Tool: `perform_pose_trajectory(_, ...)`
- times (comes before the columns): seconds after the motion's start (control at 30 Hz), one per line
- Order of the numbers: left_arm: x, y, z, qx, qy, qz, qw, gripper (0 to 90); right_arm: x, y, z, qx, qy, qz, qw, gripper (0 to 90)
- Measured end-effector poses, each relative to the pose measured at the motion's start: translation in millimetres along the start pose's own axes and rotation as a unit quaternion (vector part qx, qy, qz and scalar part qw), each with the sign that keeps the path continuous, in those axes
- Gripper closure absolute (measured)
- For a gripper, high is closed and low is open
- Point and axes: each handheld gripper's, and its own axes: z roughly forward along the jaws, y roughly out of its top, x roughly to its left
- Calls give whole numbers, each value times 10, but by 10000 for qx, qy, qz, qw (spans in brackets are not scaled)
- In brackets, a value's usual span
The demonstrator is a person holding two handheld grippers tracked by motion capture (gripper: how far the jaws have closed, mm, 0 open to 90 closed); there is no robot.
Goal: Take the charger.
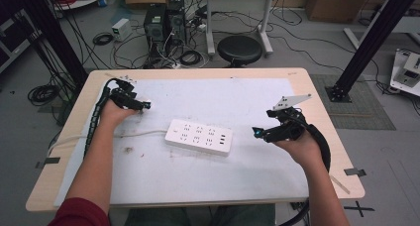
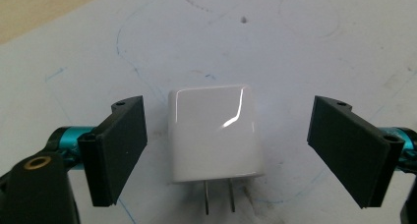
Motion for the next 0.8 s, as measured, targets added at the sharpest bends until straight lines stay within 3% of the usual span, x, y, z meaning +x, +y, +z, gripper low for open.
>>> perform_pose_trajectory(0.1,1,-9,21,20,33,10,10000,153,3,-4,6,-6,-10,8,10000,168)
perform_pose_trajectory(0.4,18,-46,90,254,67,36,9996,278,0,4,-13,-31,-30,24,10000,168)
perform_pose_trajectory(0.8,23,-69,123,338,130,-12,9993,423,2,-29,-35,-31,-46,69,10000,169)
